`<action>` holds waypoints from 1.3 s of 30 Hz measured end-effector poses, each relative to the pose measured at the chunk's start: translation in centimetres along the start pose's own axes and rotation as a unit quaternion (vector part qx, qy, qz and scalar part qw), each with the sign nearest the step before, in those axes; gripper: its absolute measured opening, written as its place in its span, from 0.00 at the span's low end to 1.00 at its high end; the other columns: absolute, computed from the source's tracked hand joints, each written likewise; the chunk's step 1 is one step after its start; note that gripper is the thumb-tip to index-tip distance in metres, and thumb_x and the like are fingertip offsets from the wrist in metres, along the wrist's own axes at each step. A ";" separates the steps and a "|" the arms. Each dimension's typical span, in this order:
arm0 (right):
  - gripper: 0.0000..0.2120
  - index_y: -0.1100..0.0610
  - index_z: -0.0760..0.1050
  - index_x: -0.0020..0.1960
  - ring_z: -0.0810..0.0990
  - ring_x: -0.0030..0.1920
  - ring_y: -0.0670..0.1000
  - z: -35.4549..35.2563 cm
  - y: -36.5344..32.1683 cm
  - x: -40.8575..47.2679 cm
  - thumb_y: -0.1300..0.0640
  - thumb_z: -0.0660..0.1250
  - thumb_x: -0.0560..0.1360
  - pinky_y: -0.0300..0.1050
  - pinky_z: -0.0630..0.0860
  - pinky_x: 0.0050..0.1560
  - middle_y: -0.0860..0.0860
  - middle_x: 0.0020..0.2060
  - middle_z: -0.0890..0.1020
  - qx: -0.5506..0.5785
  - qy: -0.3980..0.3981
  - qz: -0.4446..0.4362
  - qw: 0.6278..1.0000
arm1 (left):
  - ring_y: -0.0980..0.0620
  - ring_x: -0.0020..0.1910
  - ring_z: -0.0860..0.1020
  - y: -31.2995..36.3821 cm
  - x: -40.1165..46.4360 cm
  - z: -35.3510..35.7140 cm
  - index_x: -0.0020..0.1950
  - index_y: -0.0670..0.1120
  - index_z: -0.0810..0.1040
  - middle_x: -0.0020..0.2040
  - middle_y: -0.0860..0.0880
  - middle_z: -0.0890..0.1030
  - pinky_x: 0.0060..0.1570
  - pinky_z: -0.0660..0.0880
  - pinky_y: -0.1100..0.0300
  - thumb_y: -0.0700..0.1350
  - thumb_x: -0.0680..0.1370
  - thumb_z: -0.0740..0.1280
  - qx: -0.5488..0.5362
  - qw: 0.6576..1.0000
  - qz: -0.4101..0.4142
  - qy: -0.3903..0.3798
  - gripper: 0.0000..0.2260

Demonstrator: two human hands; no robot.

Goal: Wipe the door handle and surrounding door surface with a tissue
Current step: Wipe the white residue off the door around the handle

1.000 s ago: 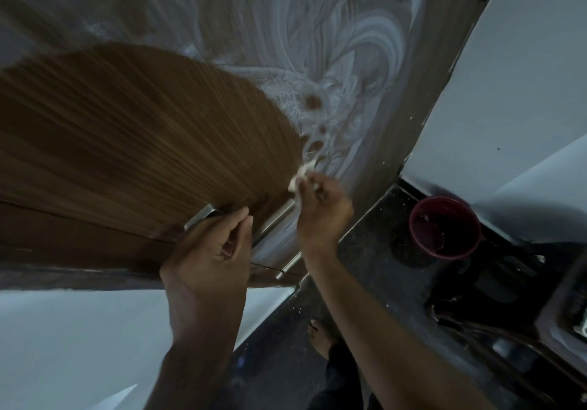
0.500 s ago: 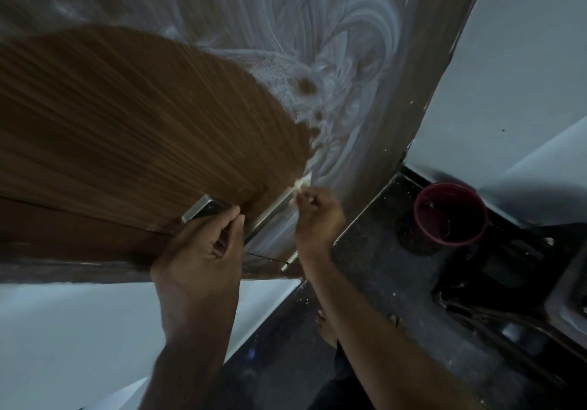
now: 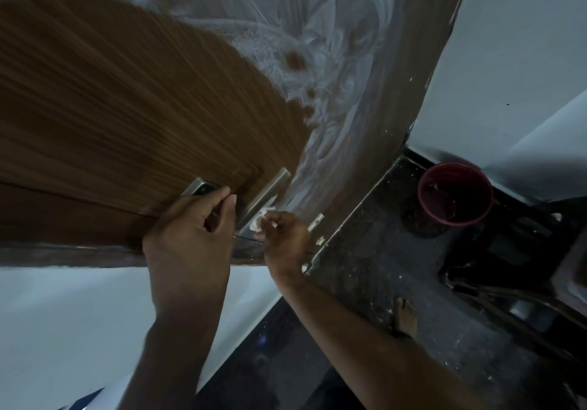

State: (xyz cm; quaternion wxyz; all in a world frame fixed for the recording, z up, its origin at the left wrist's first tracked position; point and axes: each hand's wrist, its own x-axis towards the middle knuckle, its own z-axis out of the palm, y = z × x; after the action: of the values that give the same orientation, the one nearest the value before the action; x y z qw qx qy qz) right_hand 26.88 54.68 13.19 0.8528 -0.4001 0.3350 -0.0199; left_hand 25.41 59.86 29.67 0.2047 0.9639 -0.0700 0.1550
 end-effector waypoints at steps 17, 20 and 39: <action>0.05 0.61 0.78 0.44 0.84 0.37 0.52 -0.2 -1.1 2.0 0.68 0.68 0.76 0.45 0.83 0.40 0.57 0.39 0.83 -0.065 0.102 -0.095 0.988 | 0.56 0.42 0.81 -0.4 -0.2 -0.3 0.55 0.42 0.87 0.48 0.46 0.88 0.50 0.74 0.64 0.40 0.78 0.74 0.011 1.000 0.022 0.006 0.07; 0.02 0.60 0.77 0.48 0.84 0.42 0.58 -0.4 -1.1 3.1 0.65 0.68 0.77 0.37 0.81 0.42 0.58 0.43 0.83 -0.125 0.128 -0.121 0.976 | 0.52 0.44 0.84 -0.4 -0.6 0.0 0.55 0.41 0.87 0.47 0.46 0.88 0.51 0.74 0.64 0.39 0.78 0.74 0.011 1.000 0.026 -0.001 0.08; 0.04 0.61 0.77 0.37 0.78 0.31 0.51 0.2 1.7 -1.7 0.62 0.71 0.63 0.39 0.75 0.34 0.54 0.30 0.80 0.157 -0.043 0.062 0.985 | 0.53 0.42 0.85 -1.2 -1.1 0.4 0.54 0.45 0.88 0.47 0.48 0.88 0.47 0.77 0.65 0.44 0.79 0.72 -0.009 1.000 -0.015 -0.009 0.07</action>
State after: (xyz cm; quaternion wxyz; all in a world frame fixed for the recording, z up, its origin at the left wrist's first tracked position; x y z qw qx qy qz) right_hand 25.26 56.48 13.00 0.9183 -0.2401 0.3148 -0.0027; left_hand 24.72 60.82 28.52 0.2147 0.9645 -0.0590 0.1424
